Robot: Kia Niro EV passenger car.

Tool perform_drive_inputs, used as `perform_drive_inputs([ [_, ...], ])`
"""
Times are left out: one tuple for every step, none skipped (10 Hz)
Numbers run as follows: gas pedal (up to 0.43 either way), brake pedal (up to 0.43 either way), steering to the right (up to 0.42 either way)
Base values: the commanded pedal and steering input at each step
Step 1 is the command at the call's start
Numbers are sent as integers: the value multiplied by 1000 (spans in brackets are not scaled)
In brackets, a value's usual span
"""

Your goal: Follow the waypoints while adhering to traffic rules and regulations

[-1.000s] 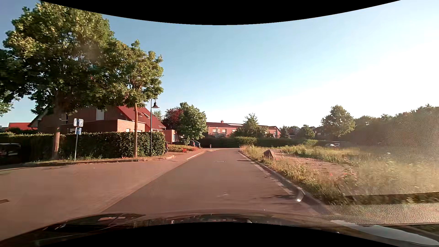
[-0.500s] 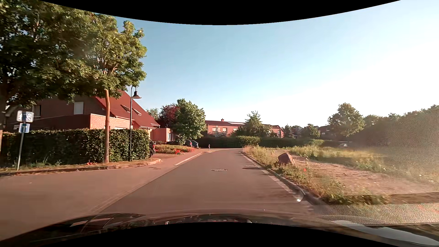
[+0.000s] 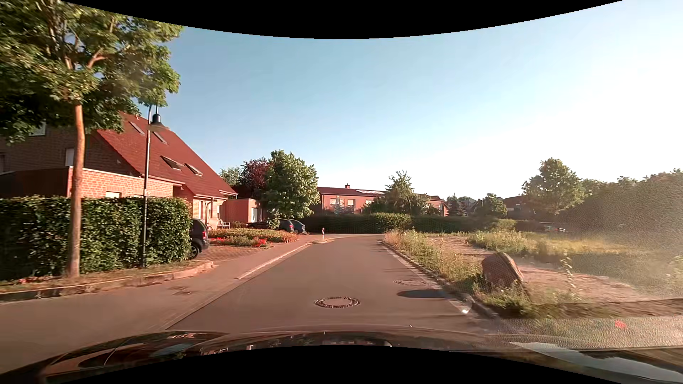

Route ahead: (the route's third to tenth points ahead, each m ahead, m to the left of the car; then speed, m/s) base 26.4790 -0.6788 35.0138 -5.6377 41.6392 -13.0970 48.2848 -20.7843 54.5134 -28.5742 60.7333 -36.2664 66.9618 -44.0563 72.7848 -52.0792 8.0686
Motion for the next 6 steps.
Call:
perform_drive_inputs([
  [169,0,-4],
  [169,0,-4],
  [169,0,-3],
  [169,0,3],
  [157,0,4],
  [138,0,4],
])
